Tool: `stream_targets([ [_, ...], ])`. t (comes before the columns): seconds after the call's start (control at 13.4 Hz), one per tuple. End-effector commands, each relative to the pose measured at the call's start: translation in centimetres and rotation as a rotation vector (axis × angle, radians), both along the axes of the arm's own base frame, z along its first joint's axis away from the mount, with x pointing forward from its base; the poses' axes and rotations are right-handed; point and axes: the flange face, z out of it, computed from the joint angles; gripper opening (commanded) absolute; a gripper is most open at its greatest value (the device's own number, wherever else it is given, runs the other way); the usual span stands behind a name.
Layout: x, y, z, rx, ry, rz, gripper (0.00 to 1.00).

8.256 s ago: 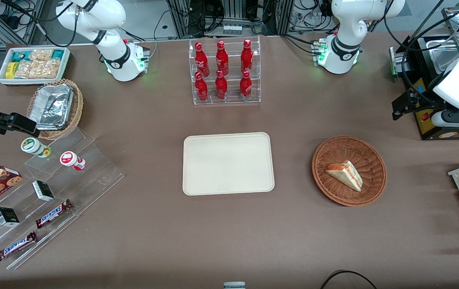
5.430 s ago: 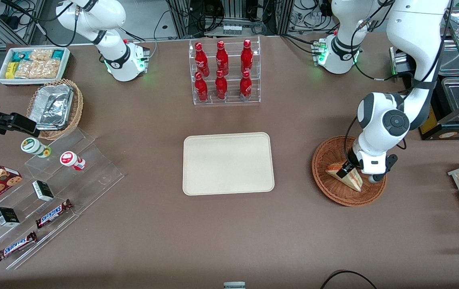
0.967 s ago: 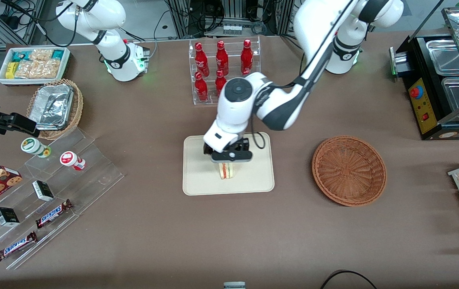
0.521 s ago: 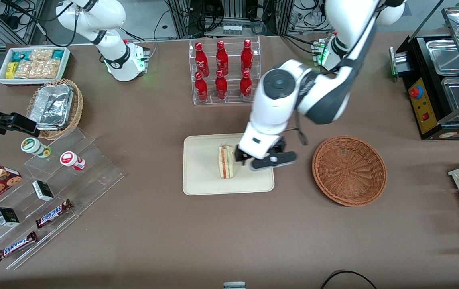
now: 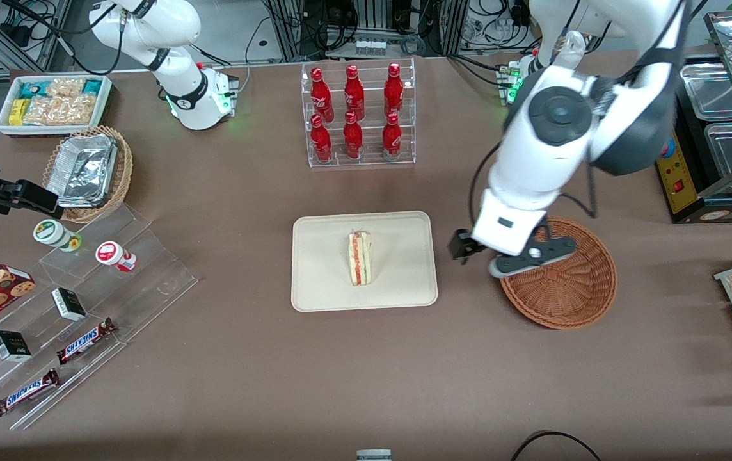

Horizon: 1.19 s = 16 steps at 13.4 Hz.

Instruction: Place sandwich from basket to tray

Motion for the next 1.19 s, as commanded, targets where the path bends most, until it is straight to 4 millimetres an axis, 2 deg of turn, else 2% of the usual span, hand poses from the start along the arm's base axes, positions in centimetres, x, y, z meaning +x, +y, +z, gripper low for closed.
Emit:
stream_targets([
  [0.0, -1.0, 4.9, 2.6, -0.009, 0.048, -0.056, 1.0],
  [0.15, -1.3, 8.7, 4.3, 0.007, 0.074, -0.096, 1.0],
  [0.3, -2.1, 11.6, 5.8, 0.02, 0.101, -0.138, 1.0],
  [0.37, -2.6, 13.7, 6.3, 0.02, 0.109, -0.161, 1.0],
  [0.45, -3.7, 14.4, 6.6, 0.012, 0.112, -0.2, 1.0],
  [0.6, -5.4, 17.9, 7.4, 0.012, 0.11, -0.23, 1.0],
  [0.67, -5.9, 18.8, 7.8, 0.009, 0.106, -0.257, 1.0],
  [0.82, -5.8, 22.1, 8.2, -0.001, 0.115, -0.272, 1.0],
  [0.97, -5.5, 23.9, 8.5, -0.024, 0.108, -0.265, 1.0],
  [1.12, -4.4, 24.0, 9.0, -0.021, 0.093, -0.26, 1.0],
])
